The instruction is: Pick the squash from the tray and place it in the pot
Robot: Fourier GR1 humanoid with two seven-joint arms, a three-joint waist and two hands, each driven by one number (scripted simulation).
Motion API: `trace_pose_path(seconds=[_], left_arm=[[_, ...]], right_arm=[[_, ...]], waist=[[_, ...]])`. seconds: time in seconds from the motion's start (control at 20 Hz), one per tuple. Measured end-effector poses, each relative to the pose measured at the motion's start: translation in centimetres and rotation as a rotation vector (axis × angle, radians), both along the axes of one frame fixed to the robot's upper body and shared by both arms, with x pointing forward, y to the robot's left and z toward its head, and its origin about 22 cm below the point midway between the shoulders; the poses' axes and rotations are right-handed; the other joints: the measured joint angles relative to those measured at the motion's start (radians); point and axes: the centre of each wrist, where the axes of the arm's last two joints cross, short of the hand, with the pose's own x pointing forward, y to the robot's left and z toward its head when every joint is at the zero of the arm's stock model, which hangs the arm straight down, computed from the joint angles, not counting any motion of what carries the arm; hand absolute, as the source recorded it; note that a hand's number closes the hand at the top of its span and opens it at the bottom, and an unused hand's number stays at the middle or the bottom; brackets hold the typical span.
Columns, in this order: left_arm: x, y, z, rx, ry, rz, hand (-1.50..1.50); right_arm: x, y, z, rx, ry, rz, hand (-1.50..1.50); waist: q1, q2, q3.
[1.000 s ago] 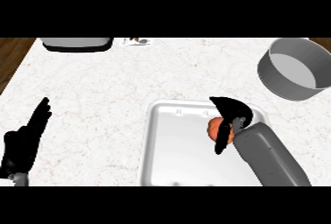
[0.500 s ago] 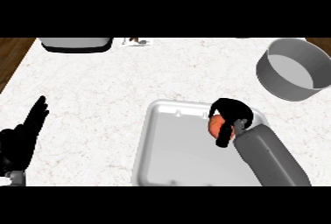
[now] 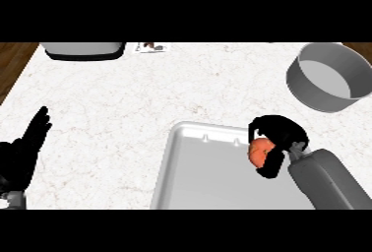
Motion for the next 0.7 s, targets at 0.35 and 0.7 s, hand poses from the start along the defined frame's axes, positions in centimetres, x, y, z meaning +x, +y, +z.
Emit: trace_pose_path(seconds=[0.35,0.7], left_arm=[[-0.3,-0.1,-0.5,-0.004,0.003,0.008,0.00],[-0.7,0.2,-0.7,0.001,0.007,0.012,0.00]], right_arm=[[-3.5,-9.1,1.4,0.035,-0.143,0.231,1.50],[-4.6,-13.5,6.2,0.055,-0.493,0.219,1.50]], waist=[[-0.011,0.005,0.003],[-0.018,0.003,0.003]])
